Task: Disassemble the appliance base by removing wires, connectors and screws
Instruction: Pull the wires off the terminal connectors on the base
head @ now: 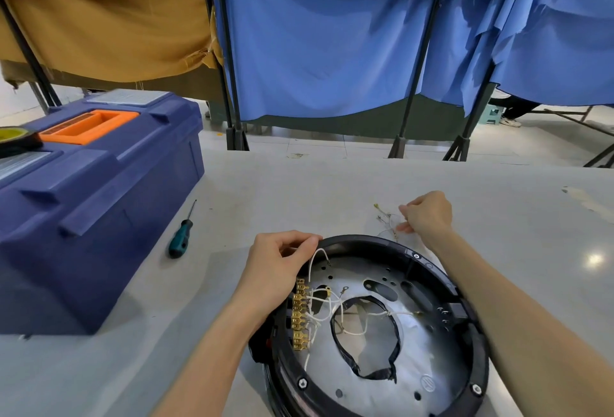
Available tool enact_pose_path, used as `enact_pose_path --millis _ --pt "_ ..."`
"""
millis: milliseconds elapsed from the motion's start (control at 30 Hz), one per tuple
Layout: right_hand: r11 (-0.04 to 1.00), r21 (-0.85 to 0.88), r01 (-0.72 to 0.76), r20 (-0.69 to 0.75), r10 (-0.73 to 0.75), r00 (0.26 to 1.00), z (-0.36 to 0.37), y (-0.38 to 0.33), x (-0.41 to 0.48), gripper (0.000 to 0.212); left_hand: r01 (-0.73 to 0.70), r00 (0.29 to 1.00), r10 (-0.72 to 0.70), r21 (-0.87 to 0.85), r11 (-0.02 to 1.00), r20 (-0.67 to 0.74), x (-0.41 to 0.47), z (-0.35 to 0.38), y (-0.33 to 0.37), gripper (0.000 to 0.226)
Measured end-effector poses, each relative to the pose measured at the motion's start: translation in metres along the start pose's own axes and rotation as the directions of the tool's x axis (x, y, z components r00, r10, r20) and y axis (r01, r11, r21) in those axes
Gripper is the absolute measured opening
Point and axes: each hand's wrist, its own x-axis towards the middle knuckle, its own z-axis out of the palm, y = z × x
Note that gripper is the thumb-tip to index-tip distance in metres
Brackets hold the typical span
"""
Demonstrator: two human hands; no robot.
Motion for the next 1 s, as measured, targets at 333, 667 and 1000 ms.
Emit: enact_pose_path --millis 333,667,1000 --pt "0.916 0.150 0.372 0.248 -0.399 0.883 -0.032 -0.050 -0.082 0.011 0.105 0.993 -0.100 -0.076 0.992 0.070 -0.005 -0.009 0.001 0.024" --pt "0.759 0.123 0.639 0.715 -0.514 0.473 -0.012 -0.059 -0.163 0.007 -0.028 0.997 0.024 -0.051 0.998 -0.073 -0.032 -0.013 -0.004 0.022" --pt "0.736 0.087 0.671 0.746 -0.494 0.446 -0.017 -0.060 -0.178 0.003 0.039 0.999 -0.031 -0.214 0.976 0.045 -0.042 -0.017 -0.010 0.021"
